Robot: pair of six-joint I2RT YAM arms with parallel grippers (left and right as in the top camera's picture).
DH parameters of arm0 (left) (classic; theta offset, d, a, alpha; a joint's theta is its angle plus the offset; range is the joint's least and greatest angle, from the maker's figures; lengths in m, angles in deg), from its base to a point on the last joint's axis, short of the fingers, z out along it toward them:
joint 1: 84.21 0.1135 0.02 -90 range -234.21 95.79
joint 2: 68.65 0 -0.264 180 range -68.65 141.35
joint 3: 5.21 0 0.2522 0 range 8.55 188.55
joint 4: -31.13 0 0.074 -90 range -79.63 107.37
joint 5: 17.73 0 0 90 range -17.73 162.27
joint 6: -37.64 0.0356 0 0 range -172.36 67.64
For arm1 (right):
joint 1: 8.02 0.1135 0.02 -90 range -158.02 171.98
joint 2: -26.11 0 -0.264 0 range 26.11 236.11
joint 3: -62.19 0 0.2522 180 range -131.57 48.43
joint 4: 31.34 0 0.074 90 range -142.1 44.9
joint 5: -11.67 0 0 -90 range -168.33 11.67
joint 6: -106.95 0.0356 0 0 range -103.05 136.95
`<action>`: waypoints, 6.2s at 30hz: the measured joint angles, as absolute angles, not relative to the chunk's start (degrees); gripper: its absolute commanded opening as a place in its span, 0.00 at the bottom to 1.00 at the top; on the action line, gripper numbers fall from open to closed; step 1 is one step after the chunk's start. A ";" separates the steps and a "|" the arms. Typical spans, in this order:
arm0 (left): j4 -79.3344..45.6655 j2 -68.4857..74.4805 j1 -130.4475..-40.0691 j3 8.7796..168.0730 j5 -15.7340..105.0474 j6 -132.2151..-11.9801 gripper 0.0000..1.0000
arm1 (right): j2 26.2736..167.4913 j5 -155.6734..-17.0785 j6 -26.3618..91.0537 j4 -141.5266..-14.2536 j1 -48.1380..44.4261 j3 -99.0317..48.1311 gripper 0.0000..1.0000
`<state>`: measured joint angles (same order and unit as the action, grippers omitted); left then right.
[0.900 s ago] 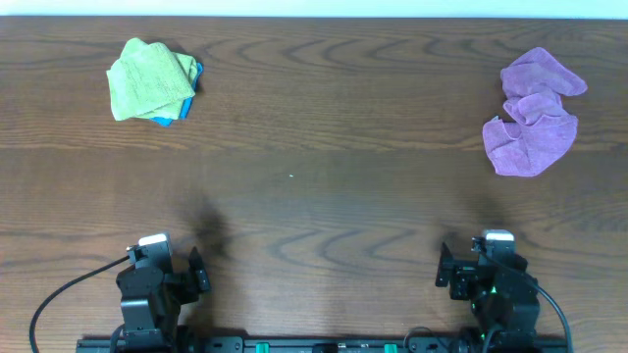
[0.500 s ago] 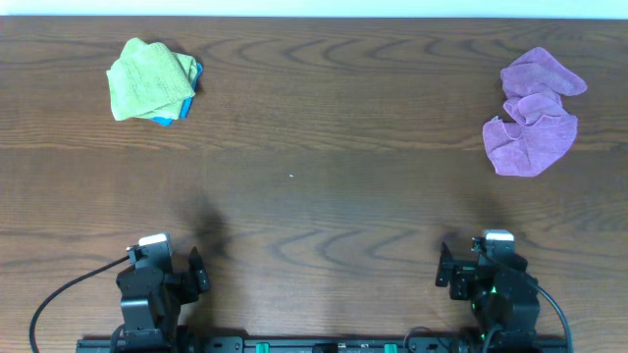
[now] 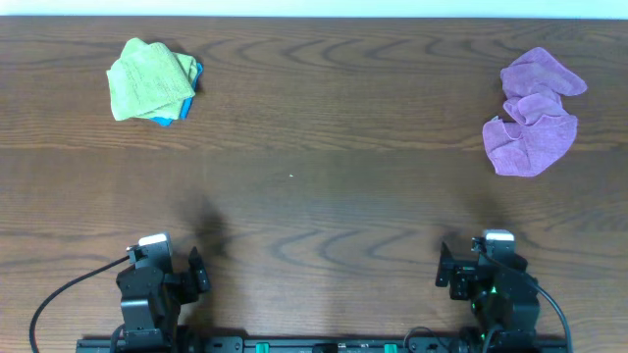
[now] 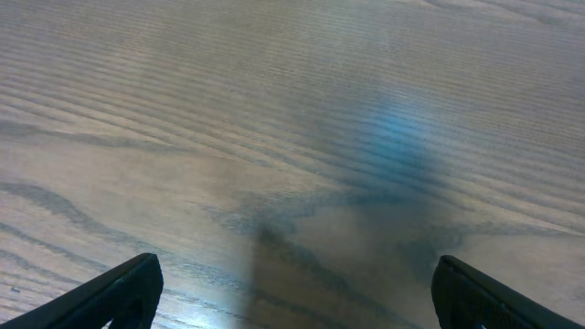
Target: Fold the cloth
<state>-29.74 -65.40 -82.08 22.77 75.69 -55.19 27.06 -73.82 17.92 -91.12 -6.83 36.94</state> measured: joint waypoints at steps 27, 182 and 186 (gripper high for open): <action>-29.74 -65.40 -82.08 22.77 75.69 -55.19 0.95 | 27.06 -73.82 17.92 -91.15 -6.83 36.94 0.99; -29.78 -65.56 -82.08 22.77 75.69 -55.19 0.95 | 122.25 -96.48 11.19 -98.95 21.76 -35.03 0.59; -29.78 -65.56 -82.08 22.77 75.69 -55.19 0.95 | 123.97 -97.56 11.56 -100.39 21.74 -35.03 0.70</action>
<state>-29.78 -65.56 -82.08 22.77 75.69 -55.19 123.97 -97.56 11.56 -100.39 21.74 -35.03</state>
